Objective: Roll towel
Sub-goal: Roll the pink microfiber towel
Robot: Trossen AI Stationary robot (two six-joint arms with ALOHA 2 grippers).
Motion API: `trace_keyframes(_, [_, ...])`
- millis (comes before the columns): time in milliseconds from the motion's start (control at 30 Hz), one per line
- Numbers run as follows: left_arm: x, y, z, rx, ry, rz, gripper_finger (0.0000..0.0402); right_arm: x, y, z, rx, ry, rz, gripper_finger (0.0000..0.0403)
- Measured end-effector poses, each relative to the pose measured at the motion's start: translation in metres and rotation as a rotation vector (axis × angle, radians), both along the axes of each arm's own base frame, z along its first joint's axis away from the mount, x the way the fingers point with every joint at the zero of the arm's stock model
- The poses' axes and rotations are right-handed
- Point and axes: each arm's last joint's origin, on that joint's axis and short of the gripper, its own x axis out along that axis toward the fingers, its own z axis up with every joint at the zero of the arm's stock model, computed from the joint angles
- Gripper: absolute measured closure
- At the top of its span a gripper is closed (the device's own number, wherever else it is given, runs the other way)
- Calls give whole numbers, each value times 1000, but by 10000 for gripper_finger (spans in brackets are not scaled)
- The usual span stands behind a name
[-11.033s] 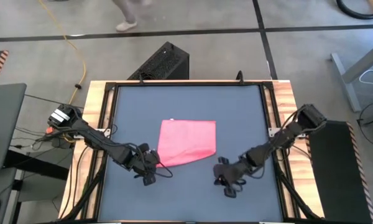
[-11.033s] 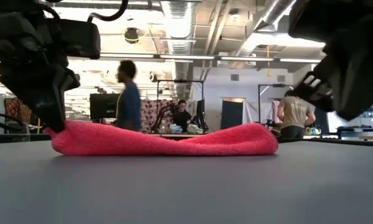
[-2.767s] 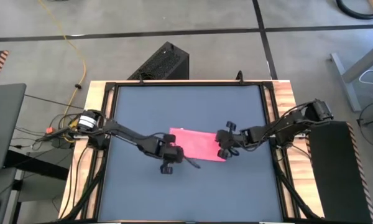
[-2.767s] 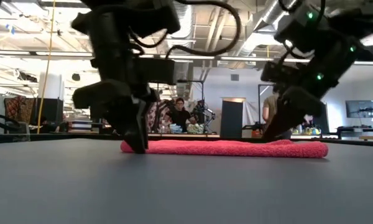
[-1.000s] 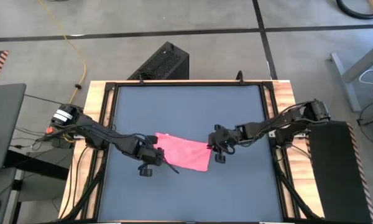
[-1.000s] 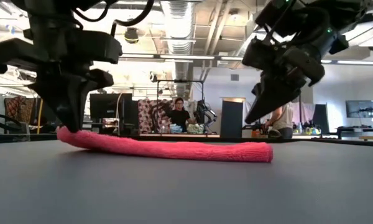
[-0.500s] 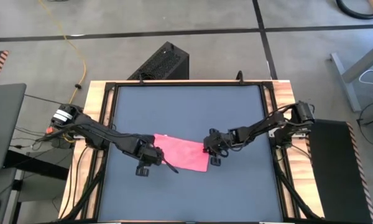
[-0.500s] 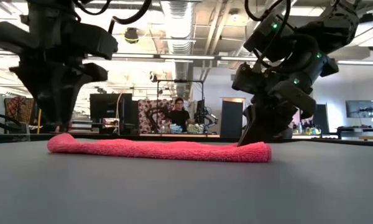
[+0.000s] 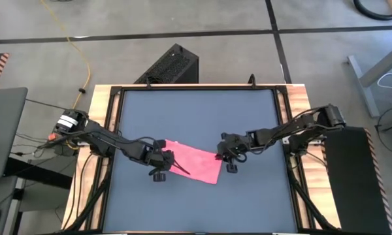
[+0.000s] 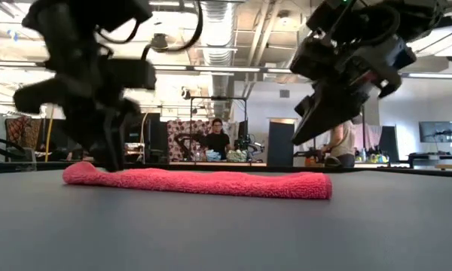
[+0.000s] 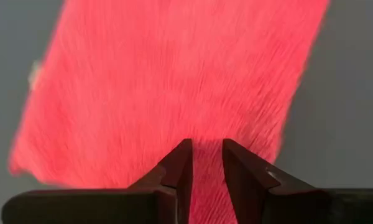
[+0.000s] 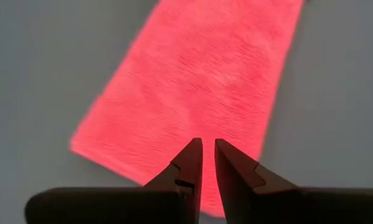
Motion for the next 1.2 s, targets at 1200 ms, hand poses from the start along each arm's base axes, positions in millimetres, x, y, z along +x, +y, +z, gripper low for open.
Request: trace_keyframes(1200, [4,83,62,286,73,-108,372,14,44,29,47,-193,24,333])
